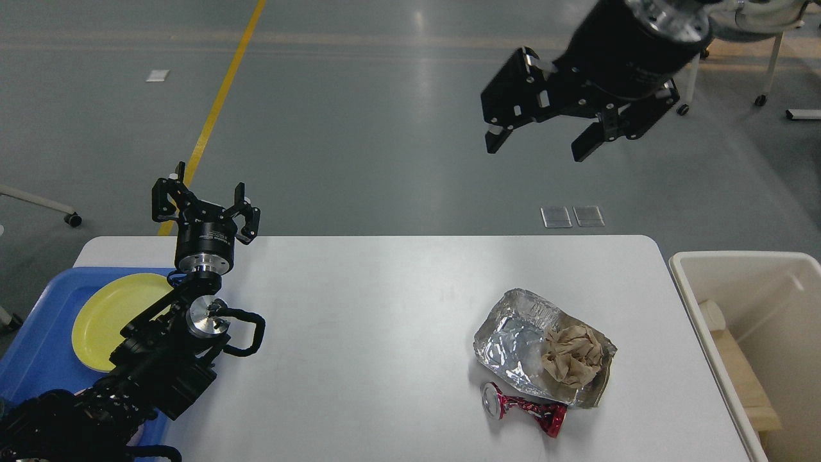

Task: Tidy desktop
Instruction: 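Move the right gripper back above the crumpled foil wrapper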

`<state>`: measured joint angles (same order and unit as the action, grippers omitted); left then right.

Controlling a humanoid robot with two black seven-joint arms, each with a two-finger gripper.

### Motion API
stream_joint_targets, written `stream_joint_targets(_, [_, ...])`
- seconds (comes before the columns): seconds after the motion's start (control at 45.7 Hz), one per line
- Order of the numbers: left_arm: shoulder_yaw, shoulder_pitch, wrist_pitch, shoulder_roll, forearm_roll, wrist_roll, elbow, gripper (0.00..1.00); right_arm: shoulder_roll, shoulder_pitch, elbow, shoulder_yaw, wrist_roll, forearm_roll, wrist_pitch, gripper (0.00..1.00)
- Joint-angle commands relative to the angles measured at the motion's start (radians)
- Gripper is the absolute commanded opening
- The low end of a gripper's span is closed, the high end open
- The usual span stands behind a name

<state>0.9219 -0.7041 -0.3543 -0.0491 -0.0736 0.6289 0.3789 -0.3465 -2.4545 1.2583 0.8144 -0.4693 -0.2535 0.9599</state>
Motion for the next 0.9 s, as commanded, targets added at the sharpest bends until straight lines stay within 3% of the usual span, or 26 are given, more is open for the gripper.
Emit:
stream_joint_targets(0.0, [0.0,0.0,0.0,0.0,0.0,0.0,0.0,1.0,0.027,-0.093,0.039,-0.032,0.001,-0.064,0.0,1.0])
stream_joint_targets(0.197, [0.0,0.0,0.0,0.0,0.0,0.0,0.0,1.0,0.061,-0.068,0.049,-0.014,0.0,-0.052,0.0,1.0])
stream_joint_targets(0.569, [0.0,0.0,0.0,0.0,0.0,0.0,0.0,1.0,0.095,0.402,-0.083,0.146,0.0,0.129,0.0,1.0])
stream_joint_targets(0.875, [0.0,0.0,0.0,0.0,0.0,0.0,0.0,1.0,0.113,0.652,-0.117,0.201,0.001,0.141,-0.112,1.0])
